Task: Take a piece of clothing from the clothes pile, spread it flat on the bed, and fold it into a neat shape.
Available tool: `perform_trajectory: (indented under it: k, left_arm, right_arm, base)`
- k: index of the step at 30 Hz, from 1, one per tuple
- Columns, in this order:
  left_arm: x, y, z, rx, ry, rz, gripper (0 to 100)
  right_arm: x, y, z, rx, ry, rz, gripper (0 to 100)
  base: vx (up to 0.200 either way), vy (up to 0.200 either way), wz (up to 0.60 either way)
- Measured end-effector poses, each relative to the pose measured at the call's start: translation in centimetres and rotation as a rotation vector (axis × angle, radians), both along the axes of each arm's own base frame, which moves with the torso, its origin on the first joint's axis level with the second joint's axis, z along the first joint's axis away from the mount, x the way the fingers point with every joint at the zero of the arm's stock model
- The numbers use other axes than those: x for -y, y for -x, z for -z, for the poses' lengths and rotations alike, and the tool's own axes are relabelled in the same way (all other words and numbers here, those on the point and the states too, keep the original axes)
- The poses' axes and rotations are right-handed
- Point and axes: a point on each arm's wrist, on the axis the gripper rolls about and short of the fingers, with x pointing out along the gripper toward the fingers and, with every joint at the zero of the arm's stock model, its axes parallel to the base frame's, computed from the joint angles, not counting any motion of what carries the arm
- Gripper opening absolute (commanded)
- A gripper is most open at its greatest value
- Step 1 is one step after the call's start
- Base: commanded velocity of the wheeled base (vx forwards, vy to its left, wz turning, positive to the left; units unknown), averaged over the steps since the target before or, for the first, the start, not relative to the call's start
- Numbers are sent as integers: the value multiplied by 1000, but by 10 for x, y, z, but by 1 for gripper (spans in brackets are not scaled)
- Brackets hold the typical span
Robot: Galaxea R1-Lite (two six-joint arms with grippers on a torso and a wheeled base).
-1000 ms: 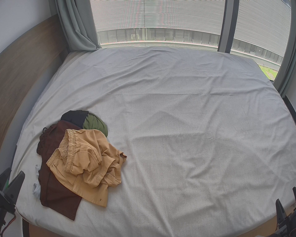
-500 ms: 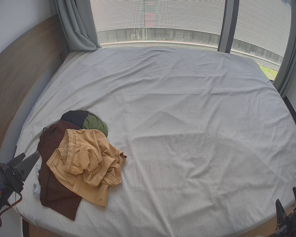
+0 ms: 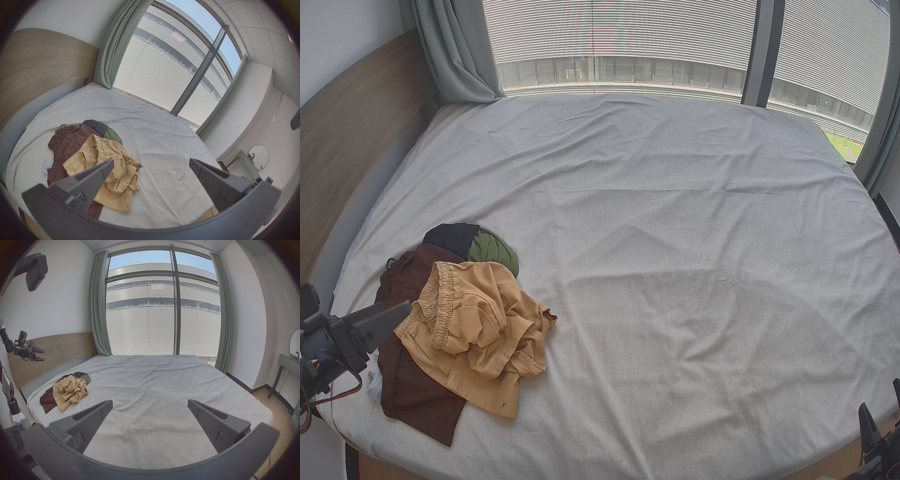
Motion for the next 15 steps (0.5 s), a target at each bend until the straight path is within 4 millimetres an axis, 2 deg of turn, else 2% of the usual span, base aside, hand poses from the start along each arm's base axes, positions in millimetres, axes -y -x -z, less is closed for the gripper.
perform_trajectory:
  k: [15]
  left_arm:
    - [-15,-55,18,-55,19,-12,100]
  right_arm:
    - [0,0,0,0,0,1,100]
  base:
    - [0,0,0]
